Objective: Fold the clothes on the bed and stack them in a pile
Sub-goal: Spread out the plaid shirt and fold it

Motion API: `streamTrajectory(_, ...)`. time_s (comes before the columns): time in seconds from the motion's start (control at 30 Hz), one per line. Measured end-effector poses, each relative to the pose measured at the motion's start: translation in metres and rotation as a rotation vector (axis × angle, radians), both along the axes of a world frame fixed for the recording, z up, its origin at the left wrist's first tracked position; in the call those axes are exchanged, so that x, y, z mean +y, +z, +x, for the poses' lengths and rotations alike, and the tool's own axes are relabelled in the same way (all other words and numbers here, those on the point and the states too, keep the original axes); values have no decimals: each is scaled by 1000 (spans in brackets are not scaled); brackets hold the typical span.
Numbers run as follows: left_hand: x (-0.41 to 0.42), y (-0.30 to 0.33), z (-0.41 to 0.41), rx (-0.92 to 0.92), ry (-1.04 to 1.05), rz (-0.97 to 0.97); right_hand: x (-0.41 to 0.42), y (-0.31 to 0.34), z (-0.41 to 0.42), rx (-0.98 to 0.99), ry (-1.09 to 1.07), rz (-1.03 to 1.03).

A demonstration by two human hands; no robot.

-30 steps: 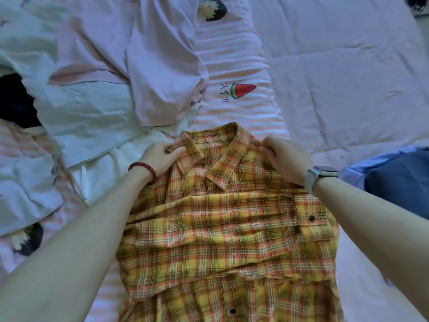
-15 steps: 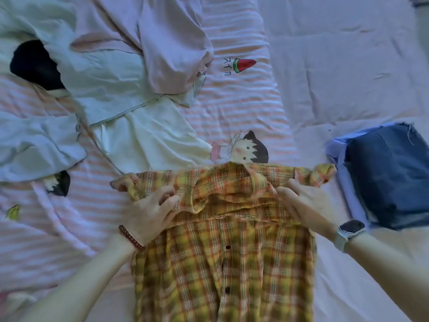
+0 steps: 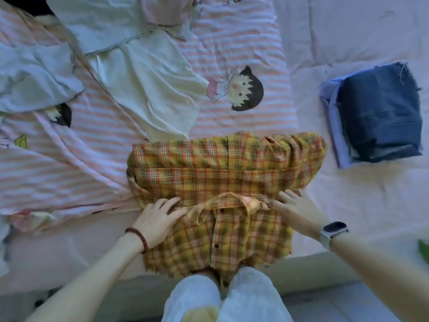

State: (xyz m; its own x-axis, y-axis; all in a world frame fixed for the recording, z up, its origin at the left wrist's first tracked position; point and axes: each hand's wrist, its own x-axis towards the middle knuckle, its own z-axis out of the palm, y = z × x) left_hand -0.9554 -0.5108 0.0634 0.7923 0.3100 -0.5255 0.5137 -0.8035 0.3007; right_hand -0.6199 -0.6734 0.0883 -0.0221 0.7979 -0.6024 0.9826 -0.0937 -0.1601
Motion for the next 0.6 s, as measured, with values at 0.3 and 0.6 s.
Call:
streamTrajectory(0.3, 46, 17, 34, -308, 220, 259, 40, -5, -7, -42, -40, 547)
streamTrajectory(0.6, 132, -14, 43, 119, 500, 135, 96, -23, 52, -145, -388, 134)
